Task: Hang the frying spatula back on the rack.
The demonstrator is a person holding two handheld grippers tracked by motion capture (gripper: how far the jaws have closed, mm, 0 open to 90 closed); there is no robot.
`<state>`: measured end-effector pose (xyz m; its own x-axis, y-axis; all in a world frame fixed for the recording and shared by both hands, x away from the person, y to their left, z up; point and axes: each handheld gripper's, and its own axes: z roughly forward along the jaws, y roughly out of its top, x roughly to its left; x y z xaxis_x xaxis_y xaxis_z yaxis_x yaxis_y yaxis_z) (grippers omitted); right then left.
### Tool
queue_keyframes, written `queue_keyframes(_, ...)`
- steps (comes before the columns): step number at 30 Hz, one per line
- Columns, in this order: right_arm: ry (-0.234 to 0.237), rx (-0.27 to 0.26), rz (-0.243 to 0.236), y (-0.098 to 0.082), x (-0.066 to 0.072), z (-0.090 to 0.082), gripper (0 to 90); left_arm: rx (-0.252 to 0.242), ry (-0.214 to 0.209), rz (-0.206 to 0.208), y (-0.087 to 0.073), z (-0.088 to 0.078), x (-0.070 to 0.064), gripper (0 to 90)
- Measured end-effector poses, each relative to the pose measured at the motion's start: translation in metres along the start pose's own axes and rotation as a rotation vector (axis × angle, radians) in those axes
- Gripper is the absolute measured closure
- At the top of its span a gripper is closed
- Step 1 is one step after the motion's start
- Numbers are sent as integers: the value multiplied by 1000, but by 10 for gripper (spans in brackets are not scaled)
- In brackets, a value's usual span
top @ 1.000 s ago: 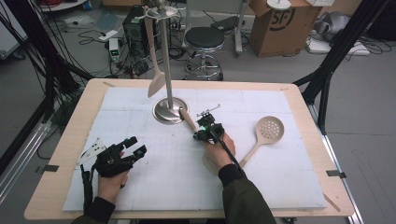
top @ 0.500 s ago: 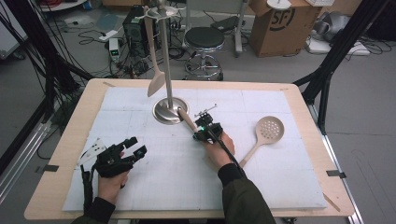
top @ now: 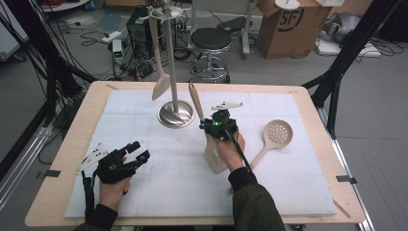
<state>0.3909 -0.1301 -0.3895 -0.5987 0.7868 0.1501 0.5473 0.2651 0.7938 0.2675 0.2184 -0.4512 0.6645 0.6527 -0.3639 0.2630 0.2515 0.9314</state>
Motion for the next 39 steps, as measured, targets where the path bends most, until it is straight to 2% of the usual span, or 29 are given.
queue_keyframes(2,-4,-45,-10,2,1,-5,774,-2,0,1,0,0,1,330)
queue_keyframes(13,11,-184,-10,9,3,-23,774,-2,2,-3,0,0,1,329)
queue_keyframes(22,13,-265,-14,11,4,-34,774,-1,3,-2,0,0,1,329)
queue_keyframes(25,14,-266,-23,11,5,-33,773,3,1,0,-1,0,1,329)
queue_keyframes(29,22,-262,-12,12,4,-31,773,0,0,-2,-1,0,1,329)
queue_keyframes(34,10,-246,-19,13,6,-29,772,2,0,1,-1,0,1,329)
queue_keyframes(39,13,-219,-51,17,14,-24,772,2,-1,1,-1,-1,1,329)
